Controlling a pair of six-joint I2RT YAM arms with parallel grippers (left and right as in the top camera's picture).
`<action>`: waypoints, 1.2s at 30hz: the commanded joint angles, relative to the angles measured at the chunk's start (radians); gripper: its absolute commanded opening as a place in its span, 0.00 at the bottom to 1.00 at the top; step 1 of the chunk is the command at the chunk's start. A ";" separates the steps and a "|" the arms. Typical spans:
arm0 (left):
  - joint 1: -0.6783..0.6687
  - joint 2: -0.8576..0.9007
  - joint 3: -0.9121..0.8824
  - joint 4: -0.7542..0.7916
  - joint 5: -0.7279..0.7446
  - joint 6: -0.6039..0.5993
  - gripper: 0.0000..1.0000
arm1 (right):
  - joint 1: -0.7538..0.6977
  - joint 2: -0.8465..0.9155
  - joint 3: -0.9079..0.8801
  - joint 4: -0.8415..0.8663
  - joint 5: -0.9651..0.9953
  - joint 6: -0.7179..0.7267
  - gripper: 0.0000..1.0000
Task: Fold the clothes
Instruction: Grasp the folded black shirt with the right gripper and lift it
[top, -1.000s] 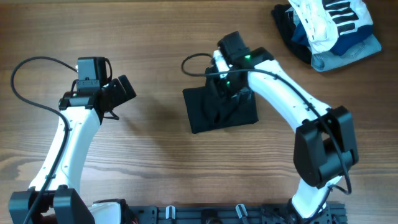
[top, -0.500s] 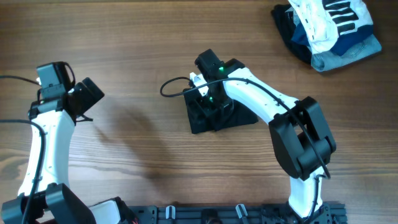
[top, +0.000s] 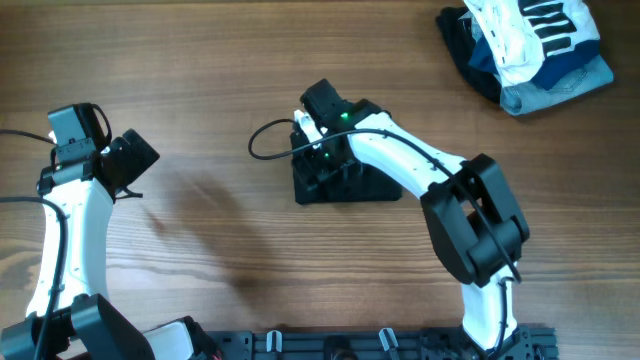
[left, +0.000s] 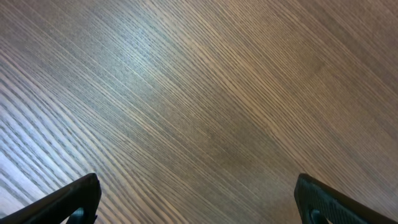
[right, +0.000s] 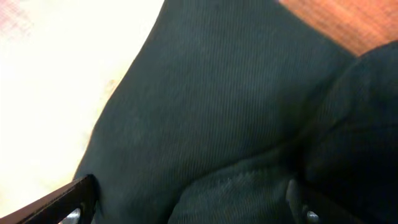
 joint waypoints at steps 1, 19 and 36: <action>0.005 0.010 0.005 -0.008 0.005 0.011 1.00 | -0.003 0.126 -0.008 0.029 0.076 0.048 0.95; 0.005 0.010 0.005 -0.014 0.005 0.011 1.00 | -0.197 -0.011 0.295 -0.318 0.059 0.011 0.04; 0.005 0.010 0.005 -0.013 0.005 0.008 1.00 | -0.710 -0.239 0.694 -0.306 0.255 -0.254 0.04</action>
